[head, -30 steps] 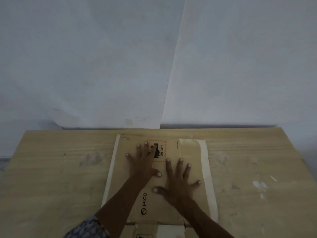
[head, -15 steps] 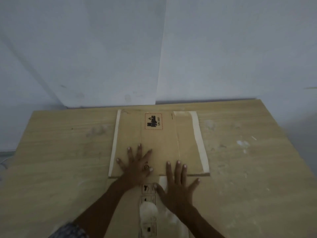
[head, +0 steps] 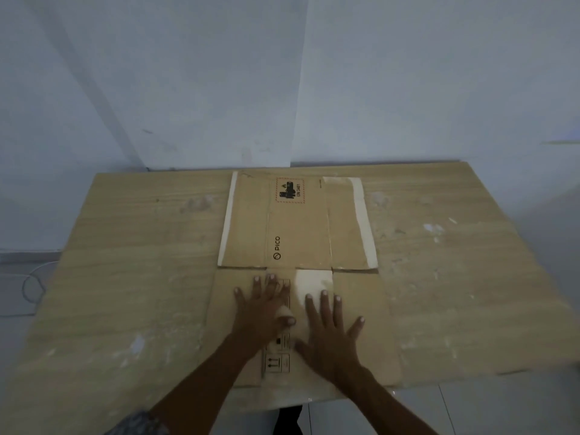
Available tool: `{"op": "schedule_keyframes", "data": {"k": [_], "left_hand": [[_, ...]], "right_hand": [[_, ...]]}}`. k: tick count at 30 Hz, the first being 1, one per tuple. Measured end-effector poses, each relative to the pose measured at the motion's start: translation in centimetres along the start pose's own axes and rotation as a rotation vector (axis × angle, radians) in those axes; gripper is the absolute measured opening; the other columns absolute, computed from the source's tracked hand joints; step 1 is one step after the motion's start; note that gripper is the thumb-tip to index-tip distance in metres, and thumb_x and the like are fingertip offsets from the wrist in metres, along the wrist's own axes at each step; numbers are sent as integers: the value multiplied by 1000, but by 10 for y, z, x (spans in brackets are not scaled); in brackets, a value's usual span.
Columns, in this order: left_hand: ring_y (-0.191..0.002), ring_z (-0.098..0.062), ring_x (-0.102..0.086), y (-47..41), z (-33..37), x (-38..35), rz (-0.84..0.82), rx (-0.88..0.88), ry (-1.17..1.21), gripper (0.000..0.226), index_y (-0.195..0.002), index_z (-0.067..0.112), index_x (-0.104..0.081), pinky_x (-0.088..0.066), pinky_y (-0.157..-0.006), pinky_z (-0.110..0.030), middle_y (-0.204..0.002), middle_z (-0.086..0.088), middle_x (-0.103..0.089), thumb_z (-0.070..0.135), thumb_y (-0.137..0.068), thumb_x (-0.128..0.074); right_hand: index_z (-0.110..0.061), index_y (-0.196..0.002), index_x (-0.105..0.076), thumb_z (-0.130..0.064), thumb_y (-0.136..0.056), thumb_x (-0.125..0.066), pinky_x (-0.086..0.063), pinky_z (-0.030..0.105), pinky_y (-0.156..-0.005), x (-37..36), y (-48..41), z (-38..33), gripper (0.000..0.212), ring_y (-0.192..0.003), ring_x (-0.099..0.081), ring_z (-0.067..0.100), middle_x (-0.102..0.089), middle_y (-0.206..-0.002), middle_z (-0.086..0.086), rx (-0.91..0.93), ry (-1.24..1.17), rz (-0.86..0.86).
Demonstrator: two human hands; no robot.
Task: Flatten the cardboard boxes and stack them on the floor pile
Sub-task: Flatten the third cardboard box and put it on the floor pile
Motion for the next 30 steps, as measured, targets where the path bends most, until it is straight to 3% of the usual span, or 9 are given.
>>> {"op": "schedule_keyframes", "data": {"k": [3,7,10,16,20,23,27,30], "left_hand": [[-147,-37,20,8,5,9,-41,-7,102,88,-156,32,3,2,-111,-71,-162,-5,22,64,-90,-46],[-143,-43,25,41,14,-17,-97,-187,-86,123,-150,33,18,-1,-105,-79,-158,-14,29,83,-66,-56],[-139,-41,32,56,10,-35,-129,-245,-150,143,-150,36,21,1,-100,-81,-154,-11,36,81,-49,-69],[-141,-53,23,63,29,-19,-200,-233,-214,142,-152,22,20,-8,-101,-82,-157,-20,28,58,-61,-83],[-140,-54,22,66,30,-14,-246,-229,-189,144,-152,20,19,-6,-100,-82,-157,-21,29,55,-59,-85],[-141,-53,20,68,32,1,-317,-242,-147,143,-152,21,19,-6,-102,-81,-157,-20,28,56,-60,-85],[-148,-44,3,77,33,45,-354,-280,-74,129,-156,25,5,-15,-114,-68,-163,-15,10,62,-65,-79],[-136,-29,-40,85,36,87,-277,-319,40,115,-151,23,-26,-37,-111,-44,-154,-10,-34,69,-56,-74]], "right_hand": [[-38,-147,27,-96,-67,-27,14,77,-100,-18,24,3,112,-140,33,36,39,-153,4,52,40,-49],[-39,-143,33,-98,-52,-45,12,80,-99,-17,22,4,133,-137,39,35,45,-150,4,106,51,-148],[-40,-142,34,-90,-50,-60,12,80,-98,-14,24,4,140,-137,39,34,44,-150,3,110,45,-199],[-39,-141,36,-76,-51,-75,14,79,-98,-11,24,3,147,-135,42,36,47,-148,2,123,60,-273],[-36,-142,35,-72,-53,-78,17,79,-96,-6,28,2,149,-131,45,36,49,-146,4,167,46,-324],[-31,-147,27,-70,-62,-74,13,81,-98,3,32,-1,138,-135,39,42,42,-151,8,205,93,-319],[-27,-152,10,-68,-66,-70,6,81,-100,40,39,-7,124,-143,23,45,18,-162,8,238,71,-332],[-29,-153,-1,-69,-68,-67,-3,78,-106,82,40,-7,115,-148,6,40,3,-164,4,256,29,-355]]}}
Point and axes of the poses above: each hand's wrist, its own y-axis away from the middle knuckle, its own x-axis out of the back of the hand, z = x × y, the point moved 9 cm from there along -y, towards the middle knuckle
